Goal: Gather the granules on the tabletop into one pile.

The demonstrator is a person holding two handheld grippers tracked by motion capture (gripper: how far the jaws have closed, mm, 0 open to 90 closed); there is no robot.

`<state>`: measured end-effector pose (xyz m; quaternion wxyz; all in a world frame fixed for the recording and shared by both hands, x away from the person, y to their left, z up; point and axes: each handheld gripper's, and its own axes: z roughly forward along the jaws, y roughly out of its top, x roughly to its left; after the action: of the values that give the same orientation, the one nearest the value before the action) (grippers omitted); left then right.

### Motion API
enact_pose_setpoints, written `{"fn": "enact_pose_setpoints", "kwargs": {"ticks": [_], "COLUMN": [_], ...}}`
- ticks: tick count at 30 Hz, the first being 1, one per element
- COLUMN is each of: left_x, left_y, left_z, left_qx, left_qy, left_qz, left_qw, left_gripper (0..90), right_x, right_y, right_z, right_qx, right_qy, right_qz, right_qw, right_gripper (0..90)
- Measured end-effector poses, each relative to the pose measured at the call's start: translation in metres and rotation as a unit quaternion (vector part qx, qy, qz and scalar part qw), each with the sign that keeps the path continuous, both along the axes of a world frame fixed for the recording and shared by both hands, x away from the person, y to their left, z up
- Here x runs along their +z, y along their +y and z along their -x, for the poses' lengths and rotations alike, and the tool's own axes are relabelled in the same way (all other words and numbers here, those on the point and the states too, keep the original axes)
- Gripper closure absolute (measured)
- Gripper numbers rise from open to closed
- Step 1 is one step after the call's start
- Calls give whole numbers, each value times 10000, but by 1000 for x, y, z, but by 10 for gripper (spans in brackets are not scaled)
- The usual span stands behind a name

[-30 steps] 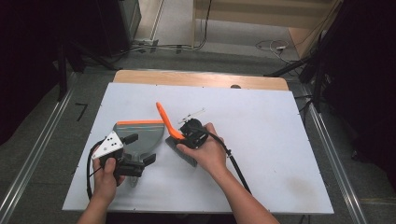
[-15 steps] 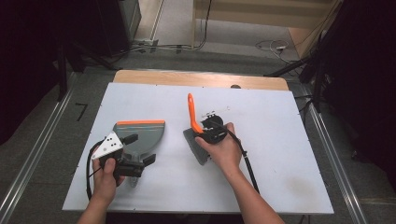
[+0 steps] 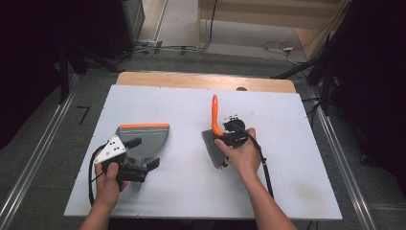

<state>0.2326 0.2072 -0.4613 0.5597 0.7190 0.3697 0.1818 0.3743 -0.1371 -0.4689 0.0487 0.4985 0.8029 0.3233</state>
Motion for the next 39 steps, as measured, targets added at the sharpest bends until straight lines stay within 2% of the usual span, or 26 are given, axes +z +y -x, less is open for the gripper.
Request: {"fn": "enact_pose_setpoints", "kwargs": {"ticks": [13,22,27,29,31,35,38,39], "left_x": [-1,0,0,0,0,-1,-1,-1], "left_y": [-1,-1,-1,-2,-2,-2,-2,-2], "left_z": [0,0,0,0,-1,-1,-1,-1], "left_qx": [-10,-2,-4,-12,-13,-11,-9,-8], "left_qy": [18,11,12,8,12,23,25,31], "left_qz": [-14,-9,-18,-21,-26,-19,-20,-28], "left_qw": [10000,10000,10000,10000,10000,10000,10000,10000], "left_gripper": [0,0,0,0,0,0,0,0], "right_x": [-2,-2,2,6,11,24,33,36], "right_y": [-28,-37,-37,-36,-33,-34,-39,-41], "right_z": [0,1,3,5,7,12,18,19], "right_qx": [-304,-431,-399,-302,-158,314,805,1011], "right_qy": [-7,3,1,-51,-134,-235,-366,-396], "right_qz": [-79,-82,-357,-490,-451,-441,-332,-280], "right_qw": [9995,9990,9986,9983,9988,9983,9955,9937], "right_gripper": [673,672,676,679,682,685,686,686]}}
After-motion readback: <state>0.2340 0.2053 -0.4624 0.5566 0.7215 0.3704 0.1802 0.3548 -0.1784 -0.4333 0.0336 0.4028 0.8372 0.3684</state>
